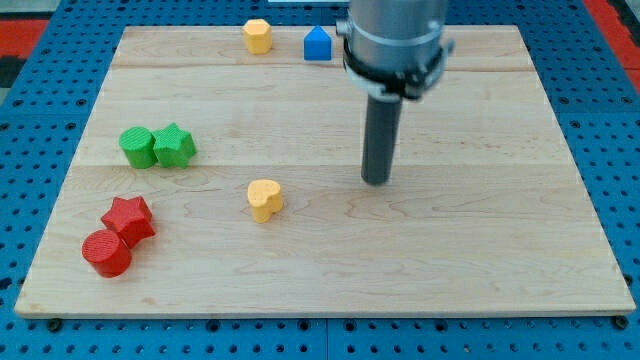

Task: Place the yellow heart on the right side of the green star

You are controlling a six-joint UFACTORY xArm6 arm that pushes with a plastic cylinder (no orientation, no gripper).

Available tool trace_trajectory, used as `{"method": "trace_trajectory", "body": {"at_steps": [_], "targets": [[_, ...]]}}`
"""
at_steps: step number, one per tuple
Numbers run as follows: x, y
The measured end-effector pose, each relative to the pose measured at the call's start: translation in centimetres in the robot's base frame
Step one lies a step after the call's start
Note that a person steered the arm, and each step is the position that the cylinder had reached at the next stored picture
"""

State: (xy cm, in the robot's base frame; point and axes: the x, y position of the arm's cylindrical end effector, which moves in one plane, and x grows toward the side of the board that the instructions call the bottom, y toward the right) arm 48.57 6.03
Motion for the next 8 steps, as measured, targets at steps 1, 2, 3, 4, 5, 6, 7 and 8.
{"method": "trace_trajectory", "body": {"at_steps": [1, 2, 3, 4, 5, 6, 7, 8], "targets": [[4.0, -0.1], [5.0, -3.7], [5.0, -7.9], [1.2, -6.8], [1.9, -7.2], [2.2, -7.4], [1.9, -10.2], [7.1, -11.9]]}}
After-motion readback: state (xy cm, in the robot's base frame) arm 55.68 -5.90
